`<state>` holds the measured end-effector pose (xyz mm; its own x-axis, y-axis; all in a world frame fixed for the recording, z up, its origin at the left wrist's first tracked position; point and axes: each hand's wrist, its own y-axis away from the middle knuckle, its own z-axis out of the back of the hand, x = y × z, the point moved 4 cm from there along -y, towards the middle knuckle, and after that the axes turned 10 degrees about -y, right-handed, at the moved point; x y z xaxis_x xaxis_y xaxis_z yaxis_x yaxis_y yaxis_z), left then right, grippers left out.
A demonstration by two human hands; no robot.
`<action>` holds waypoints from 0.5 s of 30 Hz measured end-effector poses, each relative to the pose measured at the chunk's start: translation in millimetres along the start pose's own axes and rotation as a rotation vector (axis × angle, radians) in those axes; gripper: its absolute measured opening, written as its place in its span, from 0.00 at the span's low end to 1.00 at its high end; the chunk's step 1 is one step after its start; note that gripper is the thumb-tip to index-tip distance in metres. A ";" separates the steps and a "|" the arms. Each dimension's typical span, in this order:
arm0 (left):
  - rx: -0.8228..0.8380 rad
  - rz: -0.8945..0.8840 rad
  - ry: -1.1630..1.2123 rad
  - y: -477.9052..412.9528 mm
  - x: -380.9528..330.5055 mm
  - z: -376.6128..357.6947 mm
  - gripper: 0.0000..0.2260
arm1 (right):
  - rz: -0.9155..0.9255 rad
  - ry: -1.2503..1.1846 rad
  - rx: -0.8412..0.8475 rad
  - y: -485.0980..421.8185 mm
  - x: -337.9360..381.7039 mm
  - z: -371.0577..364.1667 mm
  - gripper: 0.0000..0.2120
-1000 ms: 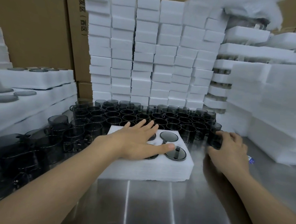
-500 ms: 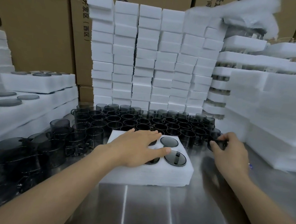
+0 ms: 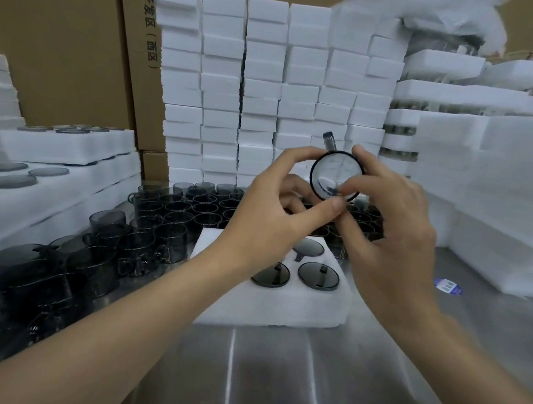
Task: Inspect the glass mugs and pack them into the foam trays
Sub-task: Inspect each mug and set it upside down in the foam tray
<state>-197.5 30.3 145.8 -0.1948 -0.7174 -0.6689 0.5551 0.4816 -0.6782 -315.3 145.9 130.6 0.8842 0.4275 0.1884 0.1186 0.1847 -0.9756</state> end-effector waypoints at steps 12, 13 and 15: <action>-0.184 -0.058 -0.002 9.8 -8.7 -0.4 0.20 | -0.215 -0.097 -0.003 2.1 -2.5 0.0 0.30; -0.188 -0.026 0.047 8.2 -9.7 -0.5 0.17 | -0.205 -0.083 0.017 2.5 -1.9 -0.4 0.31; -0.202 0.096 0.157 5.5 -11.8 -1.2 0.16 | -0.164 -0.093 0.064 2.9 1.1 -0.9 0.32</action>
<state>-193.2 42.0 149.6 -0.2806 -0.5843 -0.7615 0.4077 0.6457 -0.6457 -313.6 146.2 127.9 0.8096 0.4664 0.3563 0.2254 0.3133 -0.9225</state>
